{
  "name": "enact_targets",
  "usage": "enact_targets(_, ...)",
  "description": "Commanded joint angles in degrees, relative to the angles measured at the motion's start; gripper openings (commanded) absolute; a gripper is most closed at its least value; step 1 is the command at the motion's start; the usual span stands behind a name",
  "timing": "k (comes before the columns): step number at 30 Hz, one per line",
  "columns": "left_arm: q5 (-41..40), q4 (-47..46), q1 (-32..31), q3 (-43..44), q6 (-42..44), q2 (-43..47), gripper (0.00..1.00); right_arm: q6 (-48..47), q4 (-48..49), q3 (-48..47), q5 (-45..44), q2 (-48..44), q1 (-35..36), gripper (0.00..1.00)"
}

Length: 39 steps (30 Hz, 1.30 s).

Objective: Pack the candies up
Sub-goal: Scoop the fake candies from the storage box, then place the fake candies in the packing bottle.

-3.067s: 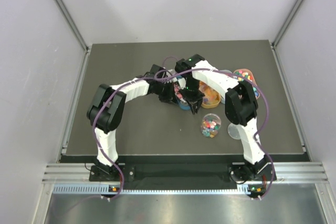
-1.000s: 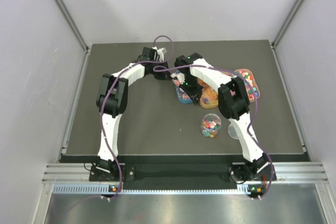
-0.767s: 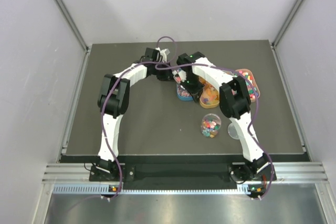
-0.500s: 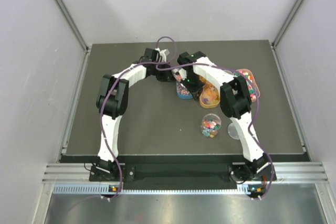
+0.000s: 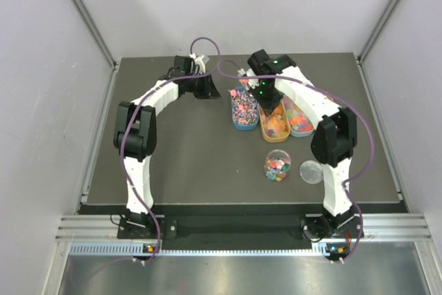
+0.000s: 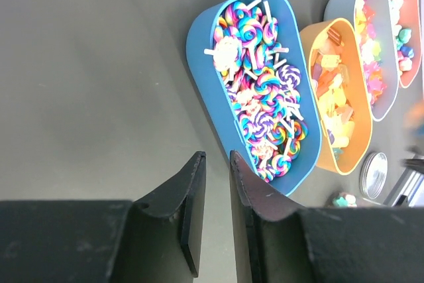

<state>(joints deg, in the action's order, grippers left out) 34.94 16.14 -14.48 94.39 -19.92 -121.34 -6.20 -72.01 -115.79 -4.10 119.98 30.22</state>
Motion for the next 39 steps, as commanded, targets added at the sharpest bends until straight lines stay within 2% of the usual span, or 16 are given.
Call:
enact_targets(1,1.36,-0.15,-0.46,-0.44,1.64,2.86,0.26,-1.09,0.73,1.79,-1.52,-6.68,-0.16,0.00)
enact_targets(5,2.50,1.17,0.06,-0.43,3.92,3.83,0.27,-4.08,0.73,-0.13,-1.97,-10.82,-0.42,0.00)
enact_targets(8,2.85,3.62,1.03,0.00,5.50,5.05,0.27,-12.50,0.29,-1.20,-2.23,-14.15,-0.77,0.00)
enact_targets(10,1.72,4.86,1.82,0.18,6.91,6.37,0.27,-23.91,1.25,1.51,-2.14,-19.15,-1.21,0.00)
enact_targets(15,0.48,8.02,4.19,0.36,9.90,8.22,0.27,-46.66,5.21,18.99,-5.12,-34.86,-3.06,0.00)
enact_targets(18,0.57,9.60,4.64,0.53,11.39,8.40,0.27,-57.38,0.84,28.84,-5.66,-42.34,-3.32,0.00)
enact_targets(24,1.62,12.42,4.72,0.71,13.24,8.40,0.27,-73.05,-0.24,49.15,-12.41,-57.38,-3.32,0.00)
enact_targets(29,1.01,11.28,4.72,0.01,12.63,9.63,0.27,-77.74,-0.59,54.96,-17.42,-60.22,-3.32,0.00)
enact_targets(39,-0.04,9.53,4.72,-2.28,11.66,12.97,0.27,-79.85,-1.82,54.97,-26.31,-57.23,-1.83,0.00)
